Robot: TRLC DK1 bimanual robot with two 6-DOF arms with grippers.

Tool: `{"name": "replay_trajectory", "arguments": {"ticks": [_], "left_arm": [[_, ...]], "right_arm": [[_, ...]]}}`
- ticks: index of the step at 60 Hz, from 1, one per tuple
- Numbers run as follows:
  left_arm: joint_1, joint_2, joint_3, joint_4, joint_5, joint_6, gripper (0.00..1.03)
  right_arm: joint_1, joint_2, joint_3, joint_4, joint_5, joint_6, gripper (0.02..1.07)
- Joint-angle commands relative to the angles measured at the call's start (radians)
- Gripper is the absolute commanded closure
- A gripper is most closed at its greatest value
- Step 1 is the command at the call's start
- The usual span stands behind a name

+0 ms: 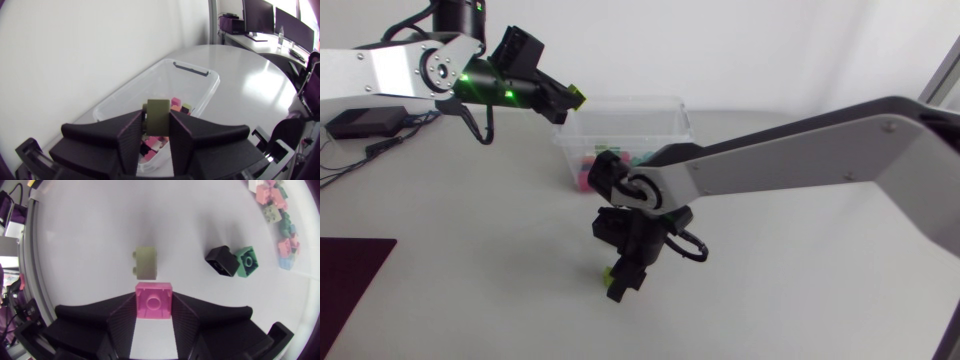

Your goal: Place the duplo bricks in the container

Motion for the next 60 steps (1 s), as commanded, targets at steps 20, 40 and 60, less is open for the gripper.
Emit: {"name": "replay_trajectory", "arguments": {"ticks": [20, 40, 60], "left_arm": [[-0.053, 0.163, 0.149, 0.097, -0.101, -0.111, 0.75], [-0.090, 0.139, 0.080, 0.155, -0.172, -0.093, 0.05], [-0.063, -0.163, -0.193, -0.049, -0.064, 0.150, 0.06]], "right_arm": [[-0.105, -0.197, -0.058, -0.042, -0.009, -0.002, 0.94], [-0.240, -0.302, 0.045, -0.058, -0.053, -0.008, 0.94], [-0.321, -0.270, 0.217, 0.056, -0.086, 0.061, 0.94]]}}
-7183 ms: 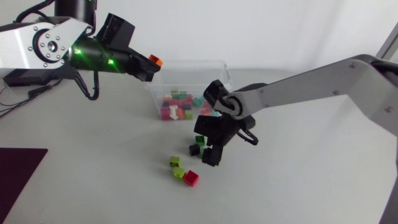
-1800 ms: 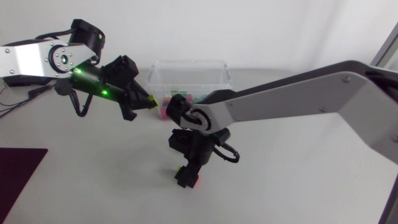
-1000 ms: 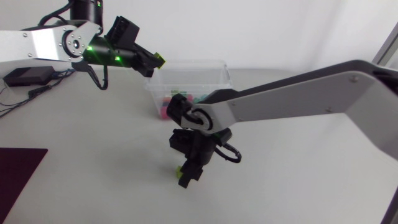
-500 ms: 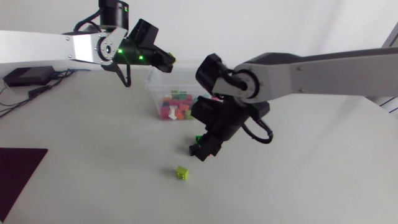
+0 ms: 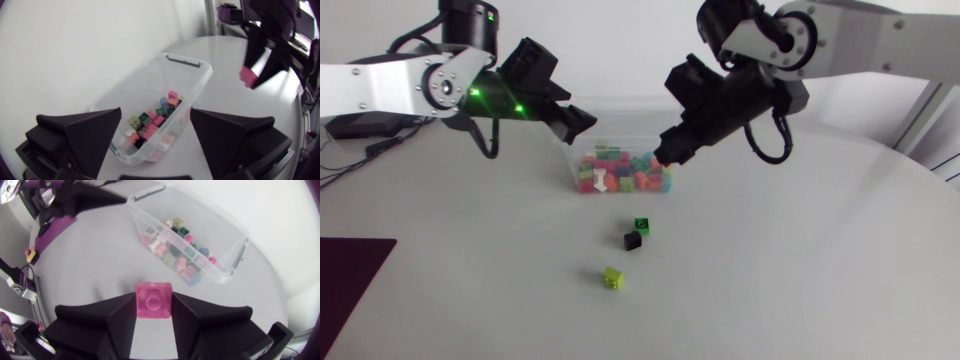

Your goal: Place the duplo bricks in the container

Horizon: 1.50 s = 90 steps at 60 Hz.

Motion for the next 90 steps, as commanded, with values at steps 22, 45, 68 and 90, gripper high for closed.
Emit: {"name": "replay_trajectory", "arguments": {"ticks": [22, 45, 68, 90], "left_arm": [[-0.130, -0.096, -0.285, -0.250, 0.078, 0.431, 0.06], [-0.269, 0.093, -0.262, -0.384, 0.026, 0.603, 0.06], [-0.325, 0.207, -0.229, -0.414, -0.003, 0.641, 0.10], [-0.343, 0.253, -0.210, -0.414, -0.002, 0.638, 0.43]], "right_arm": [[-0.044, 0.083, 0.172, 0.118, -0.021, 0.081, 0.94], [-0.060, 0.121, 0.204, 0.184, -0.046, 0.109, 0.94], [-0.061, 0.170, 0.198, 0.322, -0.044, 0.153, 0.94], [-0.080, 0.247, 0.198, 0.415, -0.015, 0.157, 0.86]]}}
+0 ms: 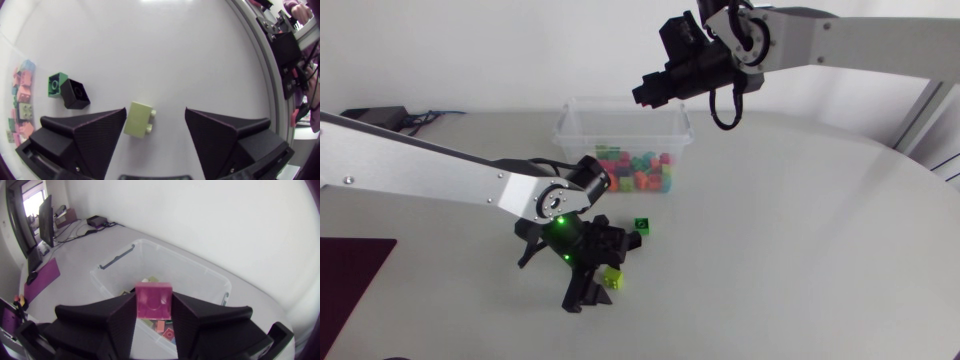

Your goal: Place the duplo bricks in the container

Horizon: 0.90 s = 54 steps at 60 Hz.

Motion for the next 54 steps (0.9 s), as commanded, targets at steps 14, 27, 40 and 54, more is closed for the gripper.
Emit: {"name": "replay_trajectory", "arguments": {"ticks": [14, 27, 40, 54], "left_arm": [[-0.009, 0.026, 0.018, -0.033, -0.004, 0.030, 0.80], [0.023, -0.023, 0.013, -0.091, -0.001, 0.034, 0.81], [0.115, -0.147, 0.052, -0.117, 0.042, 0.030, 0.81], [0.209, -0.213, 0.193, -0.122, 0.083, -0.046, 0.81]], "right_arm": [[-0.020, 0.117, 0.073, 0.034, 0.048, 0.021, 0.14], [-0.022, 0.057, 0.045, 0.013, 0.045, 0.018, 0.10], [-0.025, -0.102, -0.103, -0.024, 0.021, -0.023, 0.10], [-0.012, -0.211, -0.304, -0.078, 0.007, -0.068, 0.10]]}}
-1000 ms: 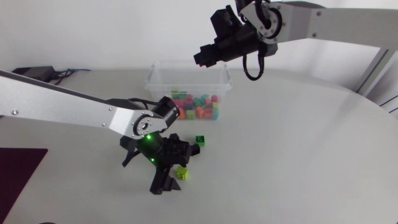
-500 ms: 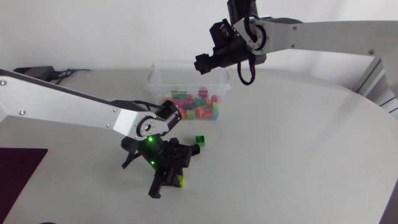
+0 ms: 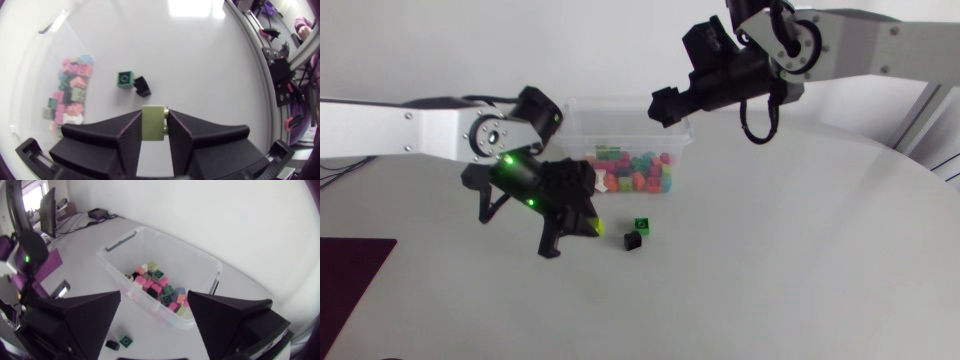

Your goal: Place the duplo bricks in the container

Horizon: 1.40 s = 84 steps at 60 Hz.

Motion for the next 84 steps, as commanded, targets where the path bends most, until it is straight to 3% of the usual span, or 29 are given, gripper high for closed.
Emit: {"name": "replay_trajectory", "arguments": {"ticks": [1, 11, 22, 37, 63, 76, 79, 82, 83, 84], "left_arm": [[0.034, -0.024, 0.076, -0.013, 0.028, -0.035, 0.81], [0.077, -0.011, 0.162, 0.056, 0.057, -0.148, 0.81], [0.102, 0.036, 0.229, 0.263, 0.056, -0.369, 0.80], [0.137, 0.113, 0.324, 0.424, 0.037, -0.558, 0.80], [0.160, 0.233, 0.387, 0.608, -0.069, -0.703, 0.80], [0.163, 0.315, 0.464, 0.625, -0.119, -0.756, 0.78], [0.163, 0.338, 0.484, 0.625, -0.145, -0.765, 0.73], [0.168, 0.354, 0.502, 0.628, -0.148, -0.780, 0.61], [0.168, 0.363, 0.513, 0.627, -0.154, -0.785, 0.47], [0.168, 0.366, 0.516, 0.628, -0.159, -0.785, 0.40]], "right_arm": [[0.005, -0.017, -0.086, -0.044, 0.000, -0.025, 0.10], [0.081, -0.008, -0.169, -0.083, 0.029, -0.016, 0.10], [0.134, 0.055, -0.196, -0.099, 0.032, 0.010, 0.10], [0.180, 0.143, -0.182, -0.142, 0.032, 0.039, 0.10], [0.234, 0.301, -0.073, -0.232, 0.061, 0.080, 0.10], [0.254, 0.373, -0.009, -0.281, 0.077, 0.091, 0.10], [0.254, 0.386, 0.008, -0.300, 0.077, 0.099, 0.12], [0.254, 0.399, 0.025, -0.309, 0.077, 0.102, 0.13], [0.254, 0.405, 0.032, -0.313, 0.077, 0.103, 0.13], [0.254, 0.406, 0.035, -0.317, 0.077, 0.103, 0.13]]}}
